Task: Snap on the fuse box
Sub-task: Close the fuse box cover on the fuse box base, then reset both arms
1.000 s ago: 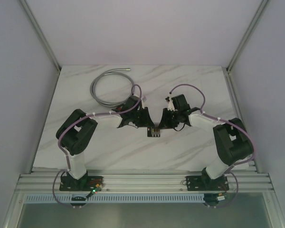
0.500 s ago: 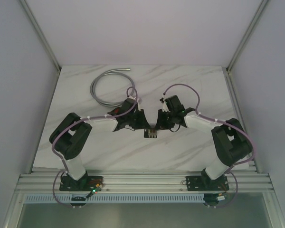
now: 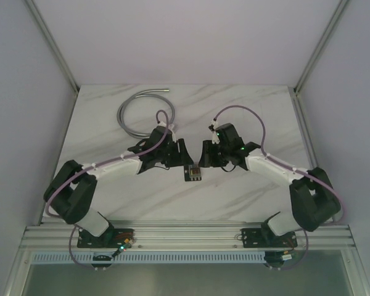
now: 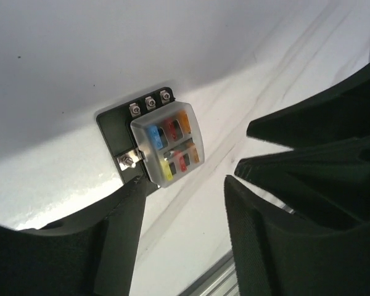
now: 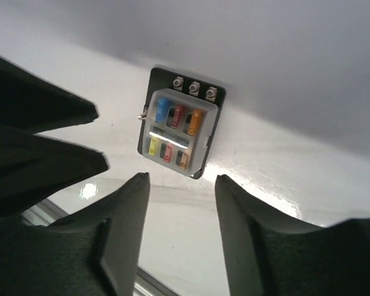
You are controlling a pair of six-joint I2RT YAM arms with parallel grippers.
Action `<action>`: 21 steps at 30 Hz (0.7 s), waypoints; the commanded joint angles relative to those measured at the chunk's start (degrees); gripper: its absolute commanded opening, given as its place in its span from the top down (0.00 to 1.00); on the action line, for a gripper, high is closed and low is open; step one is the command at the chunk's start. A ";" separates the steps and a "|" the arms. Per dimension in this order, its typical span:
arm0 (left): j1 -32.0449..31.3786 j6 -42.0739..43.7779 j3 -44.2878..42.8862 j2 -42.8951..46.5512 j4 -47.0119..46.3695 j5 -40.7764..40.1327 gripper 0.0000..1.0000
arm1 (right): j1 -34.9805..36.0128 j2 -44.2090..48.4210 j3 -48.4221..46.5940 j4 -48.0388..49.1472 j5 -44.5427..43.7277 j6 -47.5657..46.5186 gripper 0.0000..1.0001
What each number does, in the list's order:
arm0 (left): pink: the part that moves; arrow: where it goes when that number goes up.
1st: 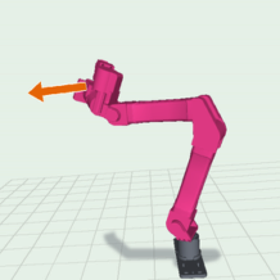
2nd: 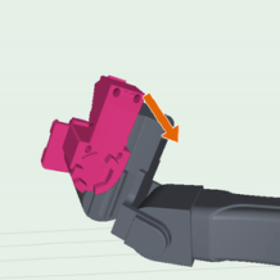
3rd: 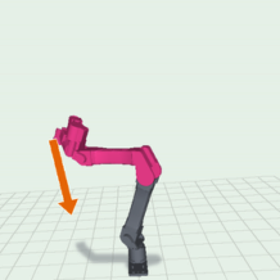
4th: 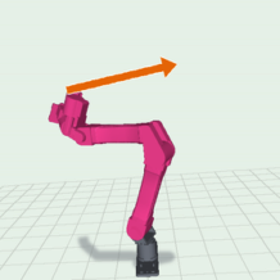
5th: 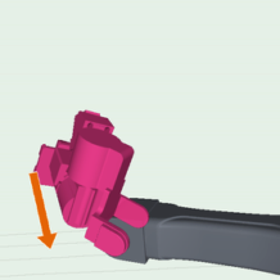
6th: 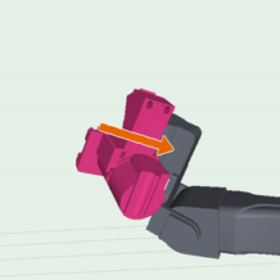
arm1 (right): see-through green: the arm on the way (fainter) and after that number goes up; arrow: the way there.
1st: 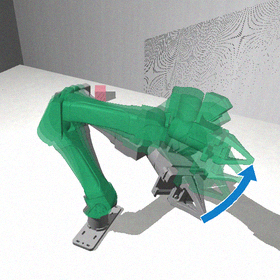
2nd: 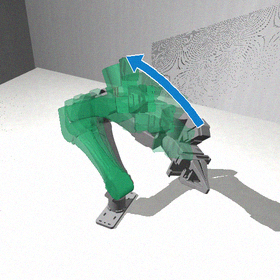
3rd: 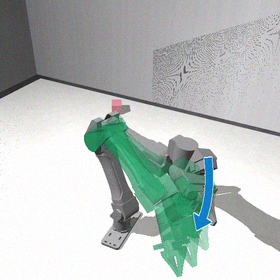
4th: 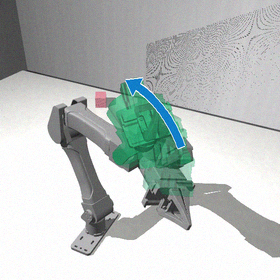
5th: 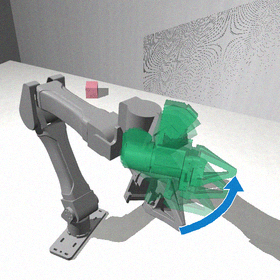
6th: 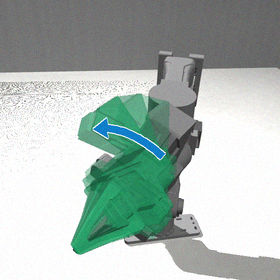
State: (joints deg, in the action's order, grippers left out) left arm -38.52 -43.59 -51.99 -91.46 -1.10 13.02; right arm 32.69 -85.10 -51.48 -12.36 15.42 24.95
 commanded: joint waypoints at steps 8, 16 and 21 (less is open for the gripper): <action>11.80 5.24 10.25 16.78 2.72 -11.57 0.16 | -7.96 14.78 6.82 0.62 -27.38 -4.39 0.21; 27.69 7.38 17.52 27.12 -1.12 -28.12 0.00 | -14.94 17.37 17.20 22.83 -47.04 -8.69 0.04; 35.16 8.52 23.99 29.76 -12.28 -37.77 0.00 | -19.59 16.88 30.51 55.62 -49.03 -15.84 0.01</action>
State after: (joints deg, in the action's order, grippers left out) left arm -6.98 -37.32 -32.42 -63.16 -3.81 -13.78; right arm 15.53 -68.10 -28.56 14.57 -26.94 15.29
